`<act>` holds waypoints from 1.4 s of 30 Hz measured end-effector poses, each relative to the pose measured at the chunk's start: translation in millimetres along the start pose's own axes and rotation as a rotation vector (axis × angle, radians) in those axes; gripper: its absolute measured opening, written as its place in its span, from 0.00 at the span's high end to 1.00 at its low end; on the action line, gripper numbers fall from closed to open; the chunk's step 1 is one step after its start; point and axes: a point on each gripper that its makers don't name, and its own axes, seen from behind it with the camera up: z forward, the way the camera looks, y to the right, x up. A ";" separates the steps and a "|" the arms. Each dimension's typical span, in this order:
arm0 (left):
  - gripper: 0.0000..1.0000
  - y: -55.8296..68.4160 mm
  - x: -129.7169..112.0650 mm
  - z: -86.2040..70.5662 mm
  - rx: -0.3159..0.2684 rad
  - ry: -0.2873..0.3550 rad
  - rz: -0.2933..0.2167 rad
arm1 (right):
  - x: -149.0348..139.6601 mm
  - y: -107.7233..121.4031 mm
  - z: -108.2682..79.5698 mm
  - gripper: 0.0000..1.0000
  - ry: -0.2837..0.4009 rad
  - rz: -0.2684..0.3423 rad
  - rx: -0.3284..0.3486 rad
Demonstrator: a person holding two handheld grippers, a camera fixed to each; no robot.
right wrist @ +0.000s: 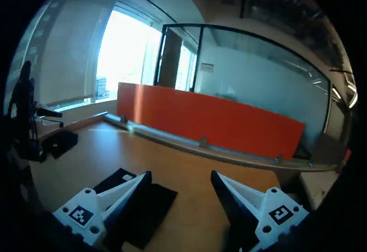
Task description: Fold towel
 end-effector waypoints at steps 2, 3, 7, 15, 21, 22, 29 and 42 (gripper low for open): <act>0.07 2.8 -4.6 0.0 -0.019 -0.017 0.001 | -4.5 -7.6 0.7 0.00 -0.027 -0.015 0.030; 0.07 4.2 -6.9 0.1 -0.027 -0.026 0.005 | -6.8 -11.6 1.1 0.00 -0.039 -0.024 0.045; 0.07 8.8 -14.0 0.2 -0.053 -0.053 0.027 | -13.8 -23.8 2.5 0.00 -0.073 -0.055 0.089; 0.07 17.3 -31.2 -0.1 -0.087 -0.084 0.037 | -24.2 -41.7 6.8 0.00 -0.102 -0.093 0.140; 0.07 21.5 -48.8 2.5 -0.091 -0.102 0.037 | -33.4 -47.9 13.8 0.00 -0.110 -0.097 0.137; 0.07 22.1 -51.5 2.8 -0.091 -0.104 0.038 | -35.3 -48.8 15.2 0.00 -0.112 -0.093 0.136; 0.07 27.1 -75.2 7.2 -0.095 -0.129 0.036 | -51.4 -54.4 24.4 0.00 -0.126 -0.067 0.134; 0.07 40.4 -128.8 21.0 -0.120 -0.199 0.056 | -109.2 -57.7 32.6 0.00 -0.184 -0.065 0.128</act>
